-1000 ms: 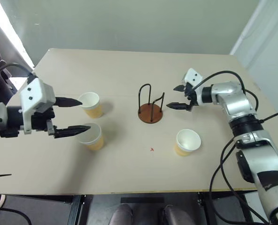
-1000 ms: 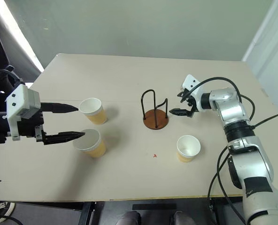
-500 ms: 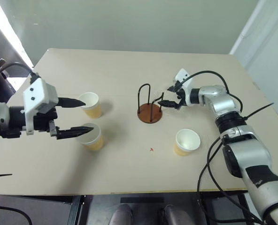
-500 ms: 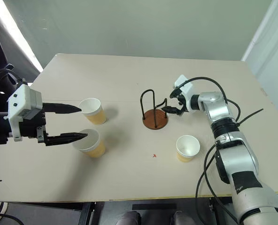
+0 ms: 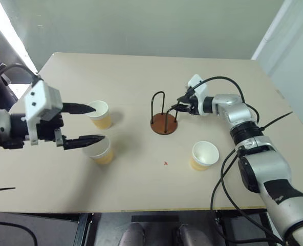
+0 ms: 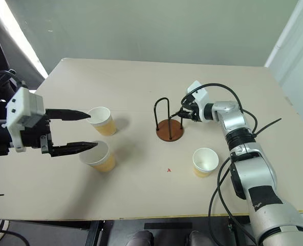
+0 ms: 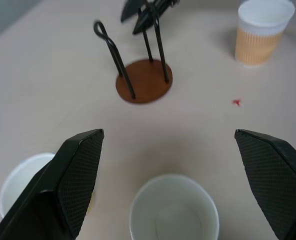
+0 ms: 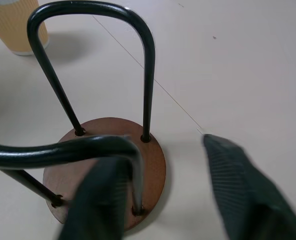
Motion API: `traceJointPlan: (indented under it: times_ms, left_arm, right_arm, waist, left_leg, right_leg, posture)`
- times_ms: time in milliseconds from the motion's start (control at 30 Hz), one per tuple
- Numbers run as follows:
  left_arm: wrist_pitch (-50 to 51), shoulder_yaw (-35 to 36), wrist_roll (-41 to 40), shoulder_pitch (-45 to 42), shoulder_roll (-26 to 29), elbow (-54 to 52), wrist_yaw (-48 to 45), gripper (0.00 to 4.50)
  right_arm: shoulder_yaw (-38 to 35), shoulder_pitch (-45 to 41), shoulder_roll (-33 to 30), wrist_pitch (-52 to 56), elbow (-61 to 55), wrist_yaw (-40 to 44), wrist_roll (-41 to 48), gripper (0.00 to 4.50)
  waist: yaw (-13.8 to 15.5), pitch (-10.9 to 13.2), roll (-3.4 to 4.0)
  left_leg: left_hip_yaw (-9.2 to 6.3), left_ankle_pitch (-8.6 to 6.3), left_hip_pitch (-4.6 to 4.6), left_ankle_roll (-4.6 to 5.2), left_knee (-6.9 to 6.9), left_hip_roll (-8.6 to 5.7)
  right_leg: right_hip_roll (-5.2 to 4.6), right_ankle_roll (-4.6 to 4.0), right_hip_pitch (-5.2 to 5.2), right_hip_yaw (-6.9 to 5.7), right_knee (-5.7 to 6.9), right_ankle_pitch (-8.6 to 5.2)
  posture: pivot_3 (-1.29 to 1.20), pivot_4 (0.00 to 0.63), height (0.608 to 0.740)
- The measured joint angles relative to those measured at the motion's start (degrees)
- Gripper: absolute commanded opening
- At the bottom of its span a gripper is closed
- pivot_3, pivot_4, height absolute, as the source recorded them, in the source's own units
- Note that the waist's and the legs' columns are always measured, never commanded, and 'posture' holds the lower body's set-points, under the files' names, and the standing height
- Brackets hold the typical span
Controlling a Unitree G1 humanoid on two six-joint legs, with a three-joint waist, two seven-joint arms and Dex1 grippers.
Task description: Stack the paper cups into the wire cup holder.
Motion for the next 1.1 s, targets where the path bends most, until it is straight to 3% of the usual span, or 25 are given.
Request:
traceJointPlan:
  times_ms: [100, 333, 567, 833, 967, 1100]
  left_arm:
    - [0.36, 1.32, -0.62, -0.19, -0.19, 0.01, 1.29, 4.5]
    - [1.54, 1.33, -1.3, 0.8, -0.18, -0.05, 1.36, 4.5]
    - [3.24, 2.3, -3.87, 1.77, 0.84, -0.09, -2.16, 4.5]
    - [3.46, 4.08, -4.52, 6.87, 3.41, -0.7, -8.38, 4.5]
    - [2.91, 1.73, -3.47, 9.69, 3.74, -4.21, -9.94, 4.5]
    - [2.77, -1.2, -3.19, 10.3, 3.74, -6.74, -10.05, 4.5]
  right_arm:
    - [-0.02, 0.0, -0.02, 0.24, 0.0, 0.05, 0.02, 0.03]
    - [-0.19, -0.03, -0.07, 0.29, -0.13, 1.92, 0.08, 0.03]
    - [-0.12, 2.43, -1.44, 3.15, -6.61, 10.29, 1.15, 0.03]
    - [1.81, 12.68, -5.52, 11.43, -27.19, 20.12, 5.03, 0.03]
    - [4.65, 20.91, -8.89, 14.22, -43.11, 24.03, 7.71, 0.03]
    - [5.13, 23.87, -10.41, 17.45, -52.06, 23.57, 9.19, 0.03]
  waist:
    - [-0.01, 0.0, 0.0]
    - [-0.01, 0.0, 0.0]
    - [-0.02, 0.0, 0.0]
    - [-0.12, -0.01, -0.02]
    - [-0.17, -0.01, -0.02]
    - [-0.27, -0.02, -0.04]
  left_leg:
    - [0.01, 0.0, 0.0, -0.01, 0.0, 0.0]
    - [0.01, 0.01, 0.0, -0.02, 0.0, 0.01]
    - [0.01, 0.03, -0.12, -0.05, 0.0, 0.01]
    - [0.01, 0.05, -0.12, -0.08, 0.06, 0.03]
    - [0.05, 0.05, -0.11, -0.08, 0.16, 0.03]
    - [0.01, 0.04, 0.01, -0.07, 0.29, 0.04]
  right_leg:
    - [0.0, 0.0, -0.01, 0.0, 0.0, 0.0]
    - [0.01, 0.0, -0.02, 0.0, 0.0, 0.0]
    - [0.02, 0.0, -0.09, -0.02, -0.02, 0.0]
    - [0.06, 0.0, -0.05, -0.03, 0.0, 0.0]
    - [0.07, 0.01, 0.02, -0.06, 0.0, 0.01]
    - [0.07, 0.01, 0.03, -0.03, -0.03, 0.0]
  posture:
    - [0.0, 0.15, 0.74]
    - [0.0, 0.15, 0.74]
    - [0.0, 0.15, 0.74]
    - [0.0, 0.15, 0.74]
    - [0.0, 0.15, 0.74]
    - [0.0, 0.15, 0.74]
